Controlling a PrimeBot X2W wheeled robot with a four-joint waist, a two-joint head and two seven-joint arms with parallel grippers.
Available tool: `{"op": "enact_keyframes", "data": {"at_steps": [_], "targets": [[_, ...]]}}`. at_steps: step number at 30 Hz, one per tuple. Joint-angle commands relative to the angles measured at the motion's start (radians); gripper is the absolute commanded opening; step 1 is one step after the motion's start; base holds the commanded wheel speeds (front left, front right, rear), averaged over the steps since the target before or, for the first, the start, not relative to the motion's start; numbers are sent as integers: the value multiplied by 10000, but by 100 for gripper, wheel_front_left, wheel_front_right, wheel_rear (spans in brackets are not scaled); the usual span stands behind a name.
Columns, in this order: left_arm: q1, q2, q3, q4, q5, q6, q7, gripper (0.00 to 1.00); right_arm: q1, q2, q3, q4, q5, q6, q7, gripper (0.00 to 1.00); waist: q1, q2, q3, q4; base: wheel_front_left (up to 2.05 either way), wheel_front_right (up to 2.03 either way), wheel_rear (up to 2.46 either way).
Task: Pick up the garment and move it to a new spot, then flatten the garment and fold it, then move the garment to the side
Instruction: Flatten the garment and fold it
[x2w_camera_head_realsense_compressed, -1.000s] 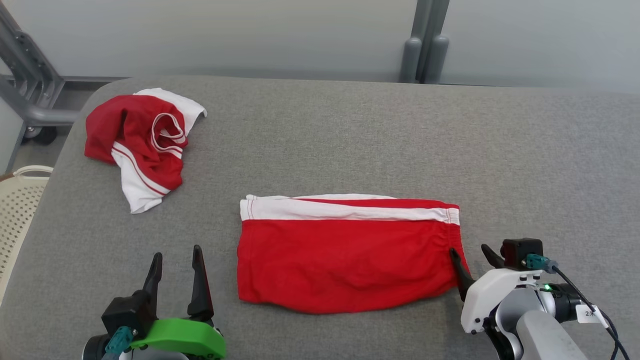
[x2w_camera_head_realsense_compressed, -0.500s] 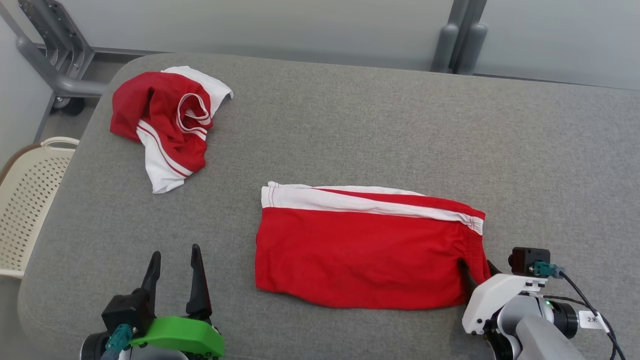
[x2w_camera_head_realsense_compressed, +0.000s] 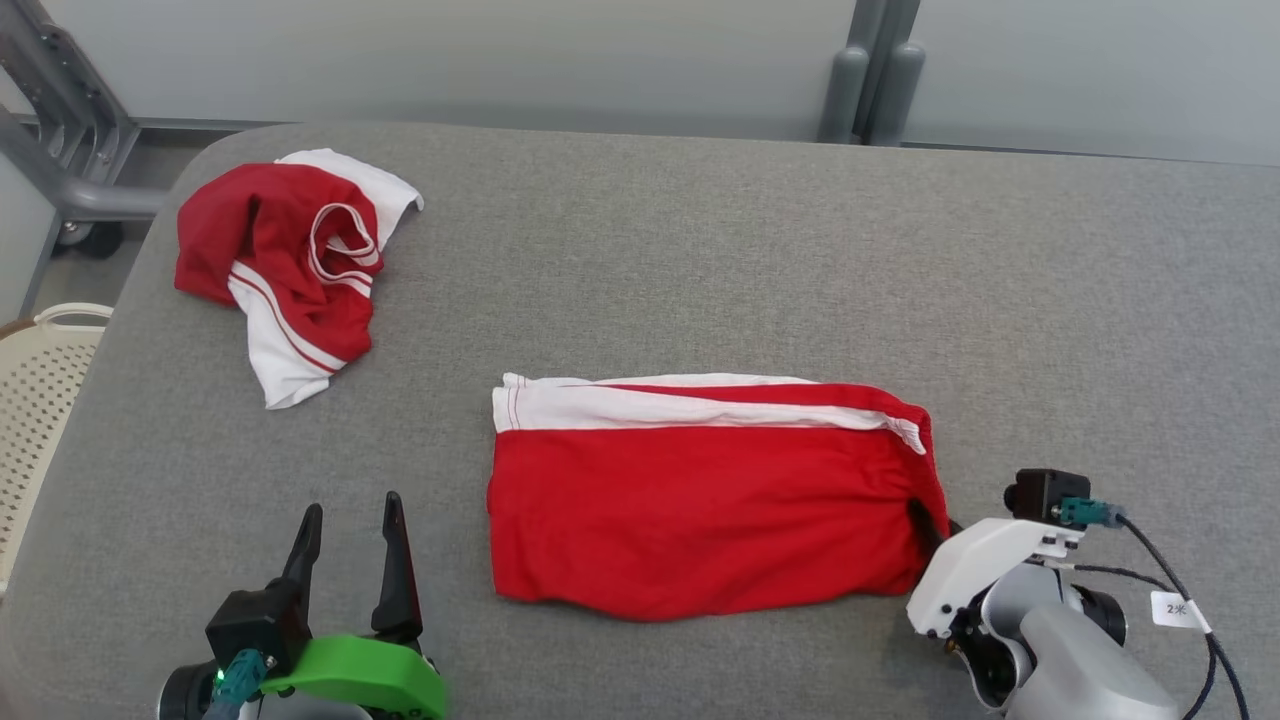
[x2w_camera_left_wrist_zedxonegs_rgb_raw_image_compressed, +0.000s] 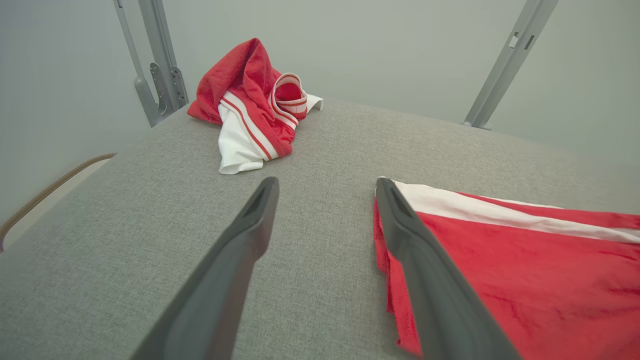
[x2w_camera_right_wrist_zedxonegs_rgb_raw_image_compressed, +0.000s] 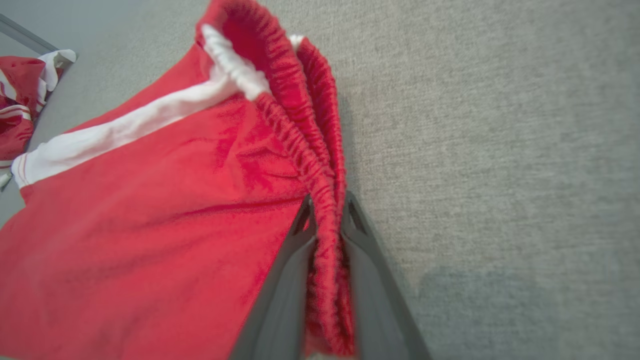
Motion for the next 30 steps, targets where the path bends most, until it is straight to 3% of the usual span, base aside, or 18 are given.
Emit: {"op": "enact_keyframes", "data": {"at_steps": [1, 12, 16, 20, 30], "targets": [[-9, 65, -1, -41, 59, -31, -27, 100, -93, -343, 97, -73, 245, -17, 165, 0, 0, 0, -27, -246, 0, 0, 0], [-154, -23, -207, -52, 88, -24, -4, 100, -536, -2382, 278, -364, 1018, -17, 825, 0, 0, 0, 105, -1122, 0, 0, 0], [-254, -45, -242, -73, 108, -35, -7, 100, -711, -2815, 121, -202, 971, -15, 756, 0, 0, 0, 184, -1294, 0, 0, 0], [-252, -27, -235, -59, 94, -42, -9, 100, -754, -2981, 199, -37, 708, -15, 676, 0, 0, 0, 209, -1394, 0, 0, 0], [-209, -29, -254, 14, 44, -3, -14, 100, -649, -2392, 1001, -720, 827, -12, 1124, 0, 0, 0, 42, -1555, 0, 0, 0]]}}
